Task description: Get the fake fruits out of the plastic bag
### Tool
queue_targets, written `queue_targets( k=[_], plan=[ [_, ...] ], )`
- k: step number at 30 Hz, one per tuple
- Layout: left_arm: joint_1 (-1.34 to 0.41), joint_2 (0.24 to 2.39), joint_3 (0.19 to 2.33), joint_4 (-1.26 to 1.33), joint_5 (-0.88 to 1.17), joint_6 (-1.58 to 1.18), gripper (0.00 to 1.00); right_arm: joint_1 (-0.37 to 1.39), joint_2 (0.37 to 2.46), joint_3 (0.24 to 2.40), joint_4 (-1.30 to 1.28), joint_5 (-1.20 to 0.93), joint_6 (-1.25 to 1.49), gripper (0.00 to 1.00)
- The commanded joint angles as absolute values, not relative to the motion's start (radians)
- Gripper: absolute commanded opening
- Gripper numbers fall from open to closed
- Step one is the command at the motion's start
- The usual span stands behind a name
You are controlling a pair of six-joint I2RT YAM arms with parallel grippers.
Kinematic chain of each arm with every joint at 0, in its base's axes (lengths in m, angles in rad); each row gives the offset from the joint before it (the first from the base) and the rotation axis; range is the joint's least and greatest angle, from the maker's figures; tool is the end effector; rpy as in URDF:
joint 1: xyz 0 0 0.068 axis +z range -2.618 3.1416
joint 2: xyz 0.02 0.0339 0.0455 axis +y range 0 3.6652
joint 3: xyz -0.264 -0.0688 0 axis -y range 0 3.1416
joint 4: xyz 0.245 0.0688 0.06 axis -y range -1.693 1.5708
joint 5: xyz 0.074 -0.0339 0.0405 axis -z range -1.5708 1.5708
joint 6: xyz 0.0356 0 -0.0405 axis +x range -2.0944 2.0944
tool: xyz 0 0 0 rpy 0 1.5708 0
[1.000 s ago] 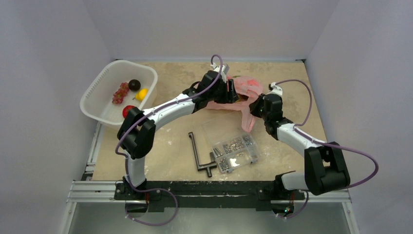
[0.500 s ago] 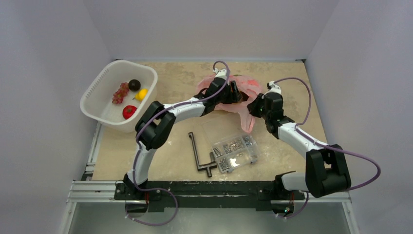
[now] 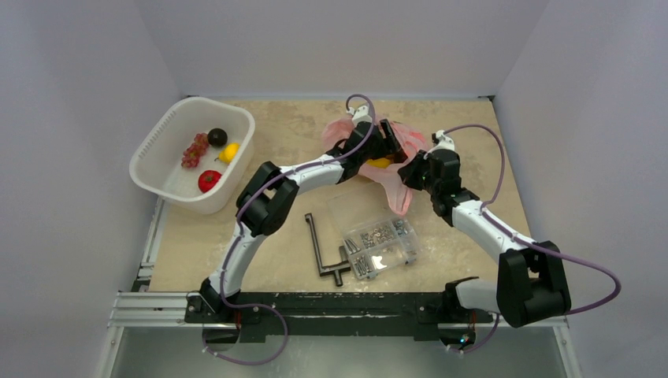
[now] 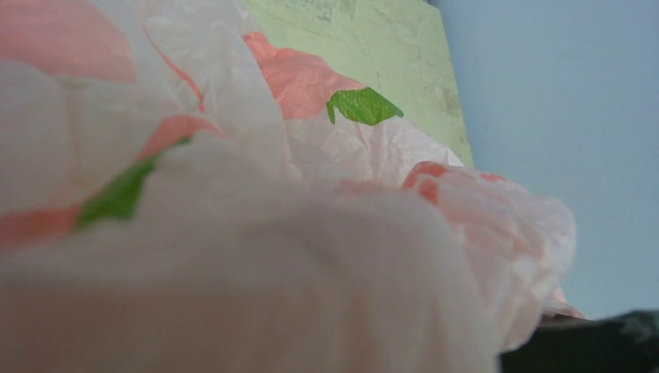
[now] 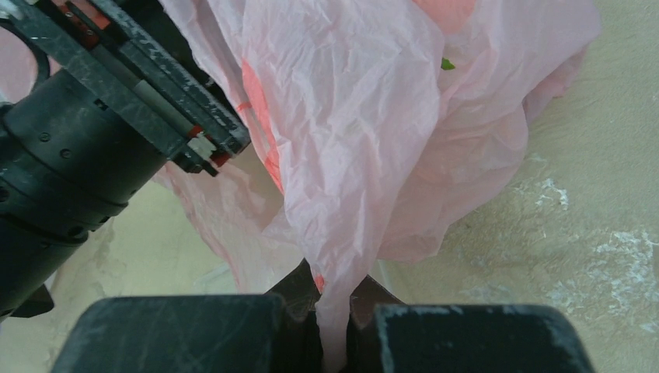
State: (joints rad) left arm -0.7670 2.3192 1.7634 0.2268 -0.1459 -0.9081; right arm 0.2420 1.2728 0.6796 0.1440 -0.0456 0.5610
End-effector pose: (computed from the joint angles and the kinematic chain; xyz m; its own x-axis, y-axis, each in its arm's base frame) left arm 0.3944 -0.3730 0.1934 -0.6063 -0.4989 -0.6193 0.1781 0.6738 -0.7172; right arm 0.2694 0.0682 0.2311 -0.5056 0.4226 -0.7522 -0.0122 0.8682 0.4960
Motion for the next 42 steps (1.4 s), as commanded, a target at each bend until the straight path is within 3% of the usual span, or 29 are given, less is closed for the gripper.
queue_targets(
  k=[1,13,20,23,29,33,42],
  plan=[
    [-0.793,2.373,1.844,0.256,-0.114,-0.945,0.70,0.244,1.252,0.727,0.147,-0.070,0.576,0.00],
    [-0.809,2.469,1.970,0.031,-0.039,-0.924,0.68,0.243,1.203,0.690,0.147,-0.028,0.569,0.00],
    [-0.809,2.483,1.955,0.030,-0.016,-0.927,0.50,0.242,1.178,0.683,0.130,-0.004,0.545,0.00],
    [-0.810,2.452,1.953,0.018,-0.016,-0.887,0.33,0.241,1.167,0.667,0.130,0.016,0.531,0.00],
    [-0.803,2.387,1.960,0.006,-0.018,-0.798,0.09,0.237,1.149,0.622,0.136,0.013,0.526,0.00],
    [-0.790,2.360,1.974,0.026,0.013,-0.775,0.00,0.237,1.133,0.588,0.142,0.017,0.522,0.00],
    [-0.775,2.262,1.971,0.002,0.007,-0.683,0.00,0.238,1.090,0.526,0.129,0.066,0.534,0.00]
  ],
)
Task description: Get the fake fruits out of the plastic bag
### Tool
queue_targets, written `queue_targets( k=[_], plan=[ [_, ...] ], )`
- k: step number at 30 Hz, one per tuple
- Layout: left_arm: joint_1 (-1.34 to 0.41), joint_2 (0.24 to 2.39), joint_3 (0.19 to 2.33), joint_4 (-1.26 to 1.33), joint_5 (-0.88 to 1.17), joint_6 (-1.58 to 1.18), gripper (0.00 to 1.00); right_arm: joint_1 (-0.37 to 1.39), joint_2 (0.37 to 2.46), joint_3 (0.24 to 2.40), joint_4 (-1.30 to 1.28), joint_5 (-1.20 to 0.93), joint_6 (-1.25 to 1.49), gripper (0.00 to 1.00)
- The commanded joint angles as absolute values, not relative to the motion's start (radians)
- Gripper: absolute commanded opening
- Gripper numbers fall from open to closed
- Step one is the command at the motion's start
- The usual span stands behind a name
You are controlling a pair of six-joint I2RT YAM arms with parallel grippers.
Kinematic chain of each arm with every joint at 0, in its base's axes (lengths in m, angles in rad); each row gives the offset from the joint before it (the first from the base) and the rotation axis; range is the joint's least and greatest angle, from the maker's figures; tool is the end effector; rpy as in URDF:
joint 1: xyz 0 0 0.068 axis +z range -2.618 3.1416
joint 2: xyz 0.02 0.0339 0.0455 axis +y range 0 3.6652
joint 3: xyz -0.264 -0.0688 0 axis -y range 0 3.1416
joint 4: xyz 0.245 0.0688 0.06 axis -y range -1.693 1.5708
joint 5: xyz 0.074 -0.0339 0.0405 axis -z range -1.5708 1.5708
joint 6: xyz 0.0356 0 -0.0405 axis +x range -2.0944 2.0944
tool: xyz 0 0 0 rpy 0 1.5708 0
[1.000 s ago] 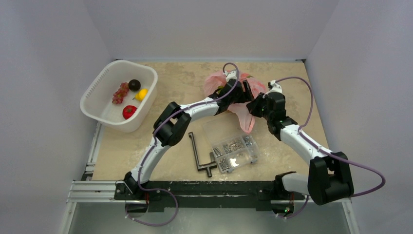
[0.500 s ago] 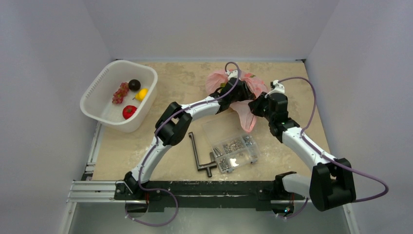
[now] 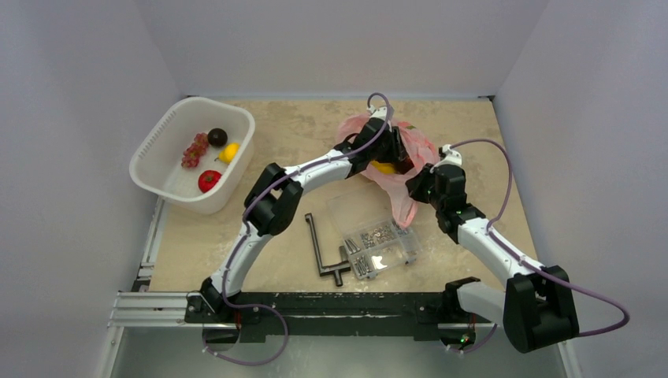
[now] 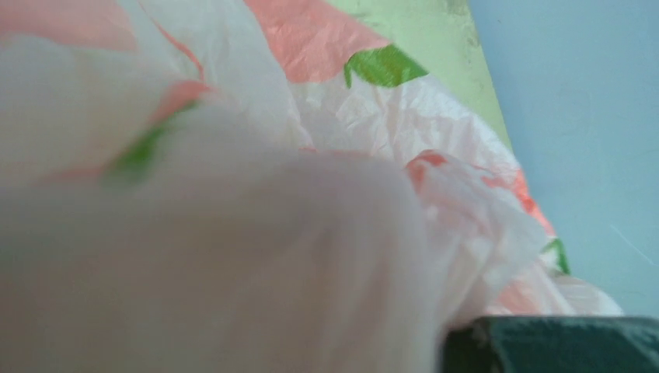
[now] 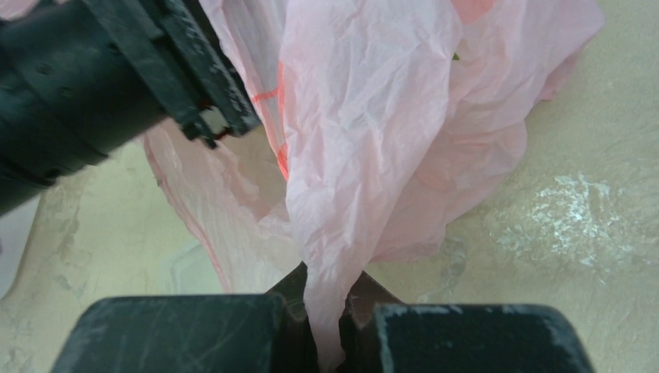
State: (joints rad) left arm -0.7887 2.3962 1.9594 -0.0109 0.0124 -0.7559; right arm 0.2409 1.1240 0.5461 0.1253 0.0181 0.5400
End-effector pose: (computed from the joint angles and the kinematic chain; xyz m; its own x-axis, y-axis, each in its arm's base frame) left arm 0.3945 -0.3977 0.1958 -0.7140 -0.2545 -0.6523 0.3126 0.7177 -0.6222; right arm 0.2356 0.0572 0.2201 -0.4788 0.4117 -0.7754 0.0273 0.8898 0.4556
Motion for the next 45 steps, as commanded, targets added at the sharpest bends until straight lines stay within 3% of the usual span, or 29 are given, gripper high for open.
queue_targets(
  k=[1,16,27,36,45],
  plan=[
    [-0.775,2.249,1.963,0.002,0.004,-0.673,0.00,0.238,1.088,0.518,0.130,0.069,0.535,0.00],
    [-0.743,1.998,1.778,-0.161,0.100,-0.608,0.00,0.238,1.131,0.613,0.059,0.124,0.492,0.00],
    [-0.674,1.700,1.587,-0.315,0.321,-0.648,0.00,0.237,1.225,0.695,-0.061,0.118,0.426,0.00],
    [-0.538,1.410,1.582,-0.719,0.085,-0.586,0.00,0.237,1.319,0.740,-0.191,0.028,0.481,0.00],
    [-0.385,1.253,1.505,-0.863,-0.161,-0.541,0.00,0.238,1.240,0.862,-0.399,0.025,0.461,0.00]
  ],
)
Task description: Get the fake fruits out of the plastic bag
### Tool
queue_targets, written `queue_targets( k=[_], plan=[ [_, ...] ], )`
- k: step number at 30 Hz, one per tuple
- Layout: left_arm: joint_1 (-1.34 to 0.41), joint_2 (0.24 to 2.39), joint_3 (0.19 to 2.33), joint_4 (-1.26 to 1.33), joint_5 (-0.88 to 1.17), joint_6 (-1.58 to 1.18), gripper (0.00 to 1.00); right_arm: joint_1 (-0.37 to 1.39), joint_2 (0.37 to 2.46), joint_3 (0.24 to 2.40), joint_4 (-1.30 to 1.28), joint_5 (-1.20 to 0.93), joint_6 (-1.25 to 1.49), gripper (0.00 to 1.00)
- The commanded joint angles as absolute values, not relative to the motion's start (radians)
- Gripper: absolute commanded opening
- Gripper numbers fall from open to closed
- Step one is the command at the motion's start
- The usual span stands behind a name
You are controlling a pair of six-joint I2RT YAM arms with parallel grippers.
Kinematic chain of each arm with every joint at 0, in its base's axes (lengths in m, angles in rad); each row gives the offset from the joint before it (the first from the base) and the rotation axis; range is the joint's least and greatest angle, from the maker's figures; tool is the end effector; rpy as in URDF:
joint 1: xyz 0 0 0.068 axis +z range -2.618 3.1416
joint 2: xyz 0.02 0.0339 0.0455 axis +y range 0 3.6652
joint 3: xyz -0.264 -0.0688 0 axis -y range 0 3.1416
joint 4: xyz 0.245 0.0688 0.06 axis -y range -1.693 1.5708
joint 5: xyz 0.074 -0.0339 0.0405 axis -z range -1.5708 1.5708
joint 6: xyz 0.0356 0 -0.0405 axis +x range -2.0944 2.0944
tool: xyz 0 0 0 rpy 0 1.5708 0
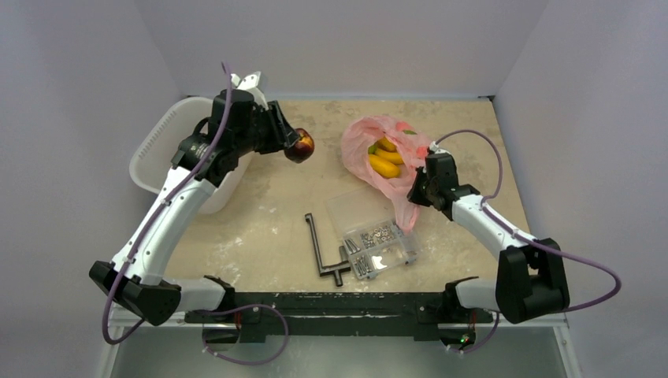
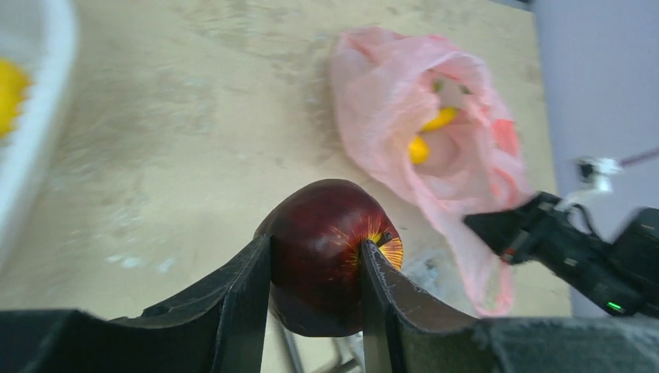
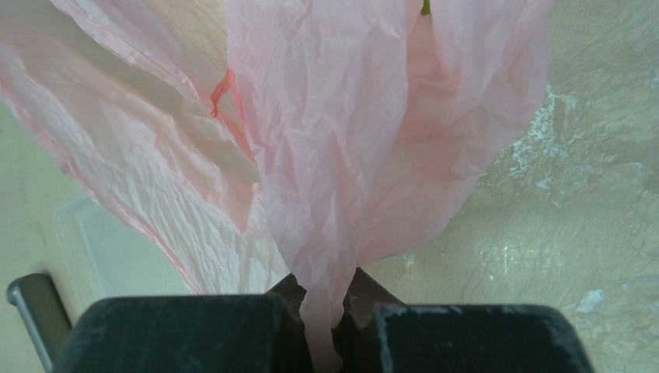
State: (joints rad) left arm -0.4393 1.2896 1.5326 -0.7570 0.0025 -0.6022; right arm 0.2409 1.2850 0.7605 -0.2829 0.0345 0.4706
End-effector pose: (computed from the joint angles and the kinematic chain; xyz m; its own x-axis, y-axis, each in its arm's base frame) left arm 0.2403 -0.1130 0.4304 -0.6087 -0.3398 -0.7169 0.1001 0.8635 -0.4943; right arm 0.2561 0.0617 0.2169 -0.7230 0.2890 -0.6275 0.1263 0.9483 0.2913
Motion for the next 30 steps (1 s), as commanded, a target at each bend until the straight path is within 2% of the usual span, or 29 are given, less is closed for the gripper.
queue_targets(
  k=[1,8,12,20,30],
  plan=[
    [-0.372,1.242,1.498,-0.862,-0.208,-0.518,0.00,0.238,1.233,0.875,-0.421,0.029,0.454,0.00],
    [-0.195,1.254,1.480,-0.851,-0.485,-0.474,0.00,0.238,1.224,0.979,-0.525,0.037,0.434,0.00],
    [-0.086,1.300,1.469,-0.791,-0.485,-0.487,0.00,0.237,1.229,0.992,-0.548,0.041,0.440,0.00],
    [0.050,1.546,1.590,-0.815,-0.523,-0.493,0.00,0.238,1.255,1.046,-0.564,0.069,0.432,0.00],
    [0.100,1.798,1.694,-0.827,-0.472,-0.548,0.00,0.238,1.286,1.082,-0.584,0.080,0.427,0.00]
  ],
)
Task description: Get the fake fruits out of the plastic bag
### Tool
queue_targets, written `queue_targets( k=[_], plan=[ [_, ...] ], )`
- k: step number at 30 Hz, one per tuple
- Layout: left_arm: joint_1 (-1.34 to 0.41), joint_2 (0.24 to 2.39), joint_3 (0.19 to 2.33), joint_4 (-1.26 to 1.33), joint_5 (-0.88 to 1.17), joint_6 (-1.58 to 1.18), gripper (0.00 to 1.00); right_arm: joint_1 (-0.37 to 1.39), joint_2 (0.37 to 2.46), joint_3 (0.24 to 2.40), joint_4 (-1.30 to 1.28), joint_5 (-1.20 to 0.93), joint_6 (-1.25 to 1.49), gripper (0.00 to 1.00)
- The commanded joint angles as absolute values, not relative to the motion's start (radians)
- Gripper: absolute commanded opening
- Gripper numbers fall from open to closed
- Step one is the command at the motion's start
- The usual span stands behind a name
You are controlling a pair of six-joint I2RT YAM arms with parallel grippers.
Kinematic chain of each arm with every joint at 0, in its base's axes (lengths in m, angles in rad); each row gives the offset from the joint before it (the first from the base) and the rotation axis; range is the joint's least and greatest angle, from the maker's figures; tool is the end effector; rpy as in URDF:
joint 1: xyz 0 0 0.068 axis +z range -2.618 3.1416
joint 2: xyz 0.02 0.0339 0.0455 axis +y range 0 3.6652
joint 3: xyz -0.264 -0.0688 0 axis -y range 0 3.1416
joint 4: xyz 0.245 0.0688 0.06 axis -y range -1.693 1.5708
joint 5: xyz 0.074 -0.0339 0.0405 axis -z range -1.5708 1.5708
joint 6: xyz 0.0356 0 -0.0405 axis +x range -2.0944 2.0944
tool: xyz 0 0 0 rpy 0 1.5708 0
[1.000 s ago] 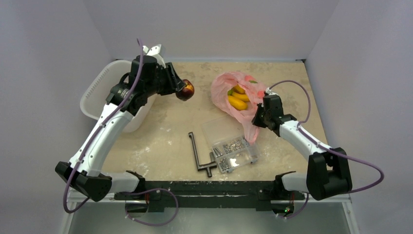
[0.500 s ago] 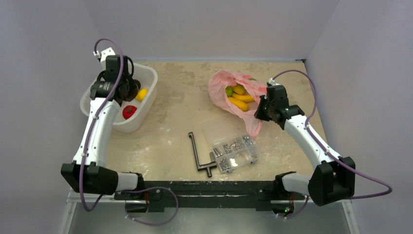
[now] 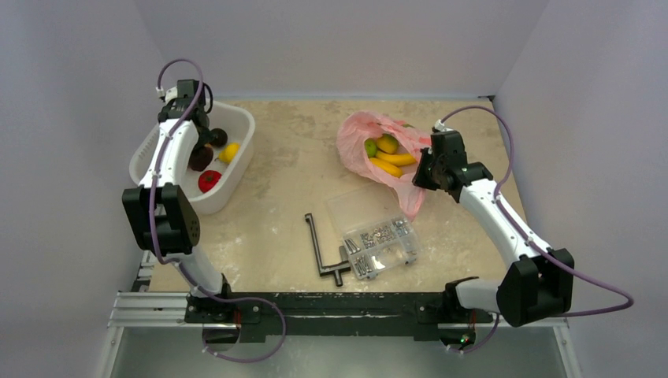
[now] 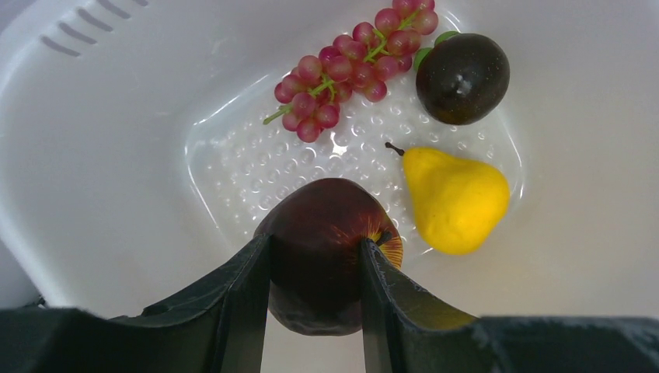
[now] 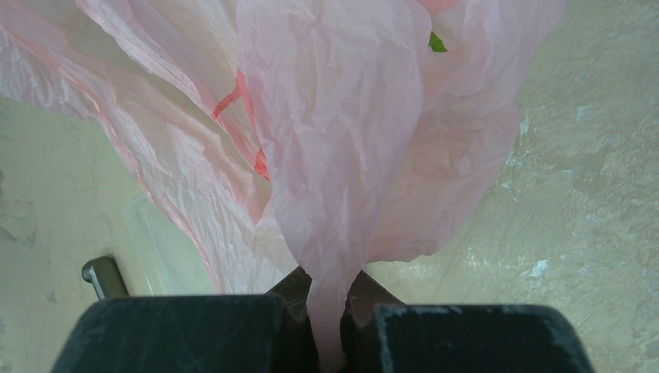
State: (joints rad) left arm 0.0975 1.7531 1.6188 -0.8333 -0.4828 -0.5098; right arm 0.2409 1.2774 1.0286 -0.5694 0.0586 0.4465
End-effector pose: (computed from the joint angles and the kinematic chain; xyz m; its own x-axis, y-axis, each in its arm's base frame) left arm 0.3751 0.0533 0.3129 -0.5454 -0.4876 -0.6817 -0.7040 0.7079 0.0569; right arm 0.2634 0.0626 0.2841 -0.7254 0.2657 -0.6350 0.1263 0.9582 0.2566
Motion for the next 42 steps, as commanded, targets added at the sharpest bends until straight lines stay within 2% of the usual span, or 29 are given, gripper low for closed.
queue_targets(
  k=[1,7,9,13,16,19,21,23,27,31,35,38,42],
  plan=[
    [0.099,1.819,1.707,-0.834,-0.468,-0.562,0.00,0.238,1.288,1.084,-0.588,0.083,0.425,0.00],
    [0.106,1.937,1.785,-0.895,-0.462,-0.611,0.01,0.238,1.306,1.104,-0.607,0.089,0.402,0.00],
    [0.110,1.973,1.826,-0.939,-0.457,-0.630,0.11,0.238,1.304,1.107,-0.610,0.088,0.399,0.00],
    [0.122,1.996,1.843,-0.976,-0.420,-0.647,0.42,0.237,1.299,1.097,-0.604,0.073,0.398,0.00],
    [0.125,1.984,1.840,-0.994,-0.404,-0.656,0.57,0.237,1.298,1.095,-0.599,0.063,0.397,0.00],
    [0.126,1.958,1.832,-1.003,-0.390,-0.657,0.84,0.238,1.295,1.098,-0.592,0.052,0.397,0.00],
    [0.127,1.931,1.824,-1.009,-0.387,-0.657,0.87,0.237,1.295,1.102,-0.590,0.042,0.396,0.00],
    [0.126,1.898,1.813,-1.013,-0.372,-0.651,0.94,0.238,1.297,1.109,-0.593,0.031,0.394,0.00],
    [0.108,1.791,1.768,-1.021,-0.327,-0.662,0.95,0.238,1.295,1.117,-0.597,0.026,0.387,0.00],
    [0.046,1.652,1.659,-0.951,-0.180,-0.697,0.89,0.237,1.300,1.132,-0.611,0.018,0.381,0.00],
    [-0.119,1.544,1.548,-0.863,-0.015,-0.808,0.85,0.238,1.301,1.135,-0.606,0.019,0.370,0.00],
    [-0.266,1.486,1.447,-0.724,0.104,-0.915,0.79,0.237,1.301,1.135,-0.603,0.016,0.371,0.00],
    [-0.476,1.497,1.407,-0.541,0.165,-1.048,0.68,0.238,1.290,1.112,-0.586,0.003,0.374,0.00]
  ],
)
